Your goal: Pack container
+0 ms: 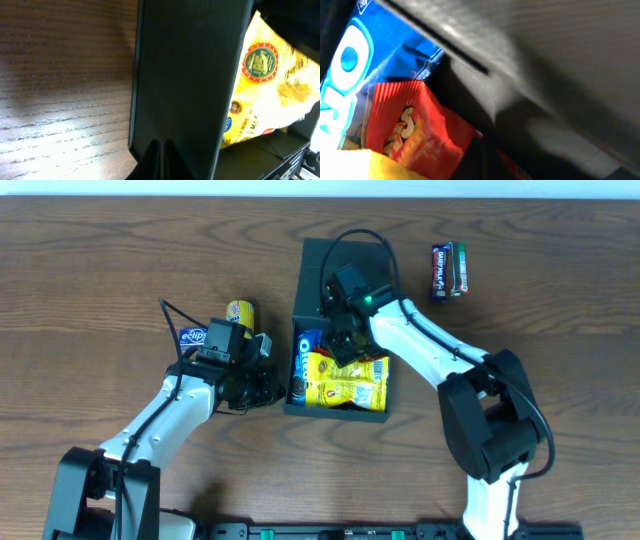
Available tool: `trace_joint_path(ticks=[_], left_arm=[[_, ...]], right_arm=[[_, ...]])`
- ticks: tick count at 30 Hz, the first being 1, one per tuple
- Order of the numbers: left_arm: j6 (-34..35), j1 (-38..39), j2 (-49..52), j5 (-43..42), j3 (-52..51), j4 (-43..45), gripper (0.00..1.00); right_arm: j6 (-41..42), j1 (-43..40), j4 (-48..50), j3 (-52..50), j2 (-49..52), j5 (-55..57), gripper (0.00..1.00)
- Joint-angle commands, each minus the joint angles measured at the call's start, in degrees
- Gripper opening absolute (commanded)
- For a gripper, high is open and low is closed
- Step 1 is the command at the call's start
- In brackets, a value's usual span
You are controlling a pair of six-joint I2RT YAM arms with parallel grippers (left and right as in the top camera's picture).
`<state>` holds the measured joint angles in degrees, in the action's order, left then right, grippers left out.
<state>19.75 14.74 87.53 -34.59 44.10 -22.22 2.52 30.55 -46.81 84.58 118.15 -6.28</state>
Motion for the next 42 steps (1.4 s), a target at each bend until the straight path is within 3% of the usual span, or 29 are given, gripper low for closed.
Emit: trace_joint_path(ticks=[1,12,23,28,31,36,37,38,39,41,42], left_arm=[[0.7,0.3,0.2,-1.5,-0.2,0.2,0.06],[1.1,0.3,0.2,-1.5,-0.2,0.3,0.06],[1.1,0.3,0.2,-1.4,-0.1,0.2,0.06],[1.1,0.2,-0.1,-0.9,1.8,-0.2,0.06],[1.1,0.2,-0.6,3.7,5.8,-3.0,0.06],[1.1,0.2,-0.8,22.0,15.8,-11.2,0.06],[1.2,0.2,-0.8,25.9,17.0,-11.3,0.2],[1.7,0.2,-0.8,29.5,18.0,-10.9,0.54],[2.2,0.2,-0.8,31.9,18.3,-10.3,0.82],[2.3,0.2,-0.7,34.6,18.4,-8.0,0.96],[2.3,0.2,-0.6,35.3,18.4,-7.0,0.95]], right_arm=[[-0.8,2.1,-1.8,0.8,1.1,-1.7,0.01],[-2.8,2.2,-3.5,2.5,1.1,-2.7,0.01],[-3.0,-0.2,-16.1,21.5,1.0,-0.3,0.01],[-2.8,-3.4,-18.0,24.4,0.1,-0.6,0.01],[-2.7,-5.9,-18.2,24.5,-1.2,-2.4,0.01],[-2.8,-10.4,-18.0,24.5,-3.6,-5.0,0.01],[-2.8,-11.3,-17.9,24.5,-4.3,-5.0,0.01],[-2.8,-12.3,-17.7,24.5,-4.6,-5.0,0.01],[-2.8,-13.1,-17.7,24.5,-5.1,-5.0,0.02],[-2.8,-15.0,-17.4,24.5,-5.6,-5.0,0.13],[-2.8,-15.9,-17.2,24.5,-5.7,-5.1,0.2]])
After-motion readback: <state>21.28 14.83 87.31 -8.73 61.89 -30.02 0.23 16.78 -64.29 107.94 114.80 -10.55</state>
